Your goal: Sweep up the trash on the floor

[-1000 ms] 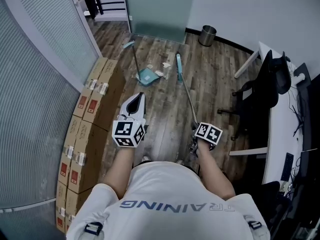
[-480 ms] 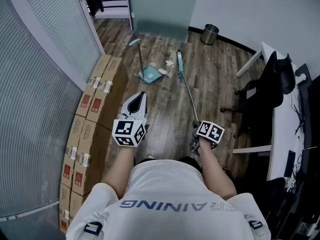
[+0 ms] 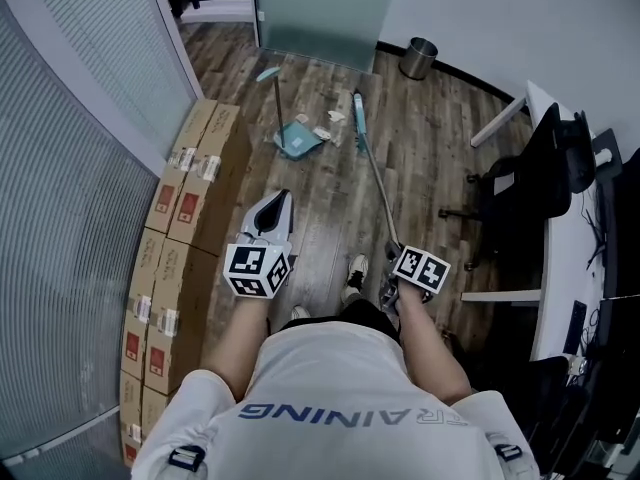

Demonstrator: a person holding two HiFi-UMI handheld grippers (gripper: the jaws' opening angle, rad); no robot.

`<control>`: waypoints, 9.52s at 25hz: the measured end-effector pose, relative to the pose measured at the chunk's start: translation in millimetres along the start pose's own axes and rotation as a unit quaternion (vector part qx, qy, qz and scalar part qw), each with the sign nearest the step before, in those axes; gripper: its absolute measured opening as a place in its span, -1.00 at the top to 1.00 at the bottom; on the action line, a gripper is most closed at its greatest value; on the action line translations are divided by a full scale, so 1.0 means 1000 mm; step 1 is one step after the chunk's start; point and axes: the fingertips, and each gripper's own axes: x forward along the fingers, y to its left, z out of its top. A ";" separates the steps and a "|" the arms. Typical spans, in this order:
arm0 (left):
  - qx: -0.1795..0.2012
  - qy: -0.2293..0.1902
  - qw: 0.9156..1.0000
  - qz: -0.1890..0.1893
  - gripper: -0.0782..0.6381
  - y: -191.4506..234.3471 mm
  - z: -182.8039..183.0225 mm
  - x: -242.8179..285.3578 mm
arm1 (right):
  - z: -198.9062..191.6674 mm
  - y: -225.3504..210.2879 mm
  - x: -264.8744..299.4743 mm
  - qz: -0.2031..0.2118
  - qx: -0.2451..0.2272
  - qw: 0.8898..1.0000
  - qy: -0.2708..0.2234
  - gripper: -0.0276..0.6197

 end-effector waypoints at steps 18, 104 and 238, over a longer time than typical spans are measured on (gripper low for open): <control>0.010 0.005 0.999 0.033 0.78 0.013 0.029 0.166 | 0.143 -0.027 0.107 0.015 0.004 0.999 0.032 0.60; 0.057 0.347 0.934 0.064 -0.17 0.385 -0.082 0.531 | 0.396 0.105 0.537 0.007 -0.052 0.967 0.251 0.59; 0.209 0.561 0.800 -0.035 0.52 0.415 -0.246 0.573 | 0.371 0.056 0.540 -0.041 -0.231 0.891 0.389 0.59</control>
